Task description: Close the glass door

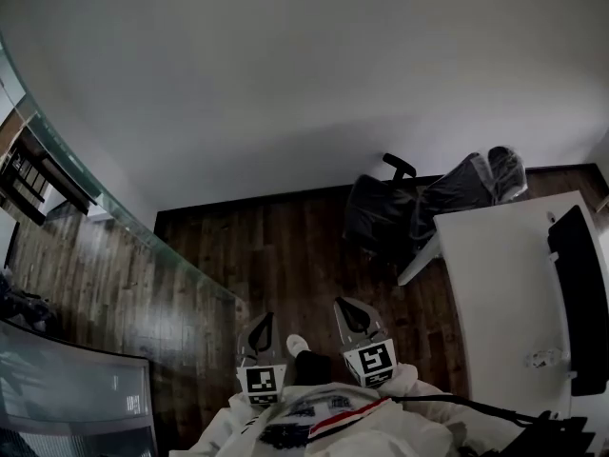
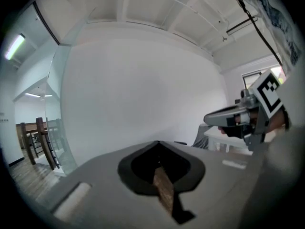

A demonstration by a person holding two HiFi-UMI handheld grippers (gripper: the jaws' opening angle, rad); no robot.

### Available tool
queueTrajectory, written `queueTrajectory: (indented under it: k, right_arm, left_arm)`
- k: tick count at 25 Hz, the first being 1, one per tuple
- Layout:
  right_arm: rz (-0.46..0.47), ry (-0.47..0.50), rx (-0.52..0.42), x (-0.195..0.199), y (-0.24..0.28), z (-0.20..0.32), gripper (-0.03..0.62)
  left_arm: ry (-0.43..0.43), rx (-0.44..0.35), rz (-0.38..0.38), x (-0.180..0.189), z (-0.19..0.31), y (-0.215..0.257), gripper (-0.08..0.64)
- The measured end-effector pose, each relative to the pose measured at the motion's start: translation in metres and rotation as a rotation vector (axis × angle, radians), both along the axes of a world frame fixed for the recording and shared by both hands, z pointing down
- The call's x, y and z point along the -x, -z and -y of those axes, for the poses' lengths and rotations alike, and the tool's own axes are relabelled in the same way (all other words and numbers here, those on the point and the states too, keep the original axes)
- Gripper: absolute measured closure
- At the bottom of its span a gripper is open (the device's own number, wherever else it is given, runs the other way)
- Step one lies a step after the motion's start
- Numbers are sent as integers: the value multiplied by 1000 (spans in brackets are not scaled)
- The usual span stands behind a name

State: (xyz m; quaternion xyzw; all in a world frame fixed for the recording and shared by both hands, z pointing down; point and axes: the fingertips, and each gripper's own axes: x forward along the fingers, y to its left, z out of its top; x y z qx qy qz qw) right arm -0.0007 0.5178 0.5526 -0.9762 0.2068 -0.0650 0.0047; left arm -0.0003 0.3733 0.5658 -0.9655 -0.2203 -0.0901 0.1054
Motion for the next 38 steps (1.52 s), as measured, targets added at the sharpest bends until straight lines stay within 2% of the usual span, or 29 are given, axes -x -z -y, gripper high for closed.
queueTrajectory:
  k: [3, 5, 9, 12, 15, 23, 27, 30, 34, 38]
  right_arm:
    - [9, -9, 29, -37, -4, 6, 588]
    - [-2, 6, 37, -71, 0, 14, 587]
    - [-11, 46, 31, -143, 12, 54, 588]
    - [-28, 111, 16, -181, 15, 93, 587]
    - [-27, 213, 5, -215, 12, 137, 588]
    - [20, 554, -10, -307, -10, 250, 588]
    - [28, 822, -14, -341, -5, 323, 586]
    - [11, 998, -13, -360, 7, 371, 588]
    - [28, 1141, 30, -374, -10, 415, 588]
    - [57, 1330, 80, -368, -36, 475, 586]
  left_arm:
    - [9, 15, -11, -43, 12, 5, 558]
    - [12, 17, -51, -71, 20, 17, 558]
    - [52, -20, -76, -127, 59, 23, 558]
    - [114, -30, -87, -158, 94, 27, 558]
    - [196, -44, -101, -185, 129, 28, 558]
    - [559, -15, -27, -230, 230, 7, 558]
    - [814, -27, -30, -237, 280, 16, 558]
    - [960, -36, -60, -241, 299, 31, 558]
    - [1152, -24, -47, -219, 317, 34, 558]
    - [1423, 8, 2, -169, 341, 20, 558]
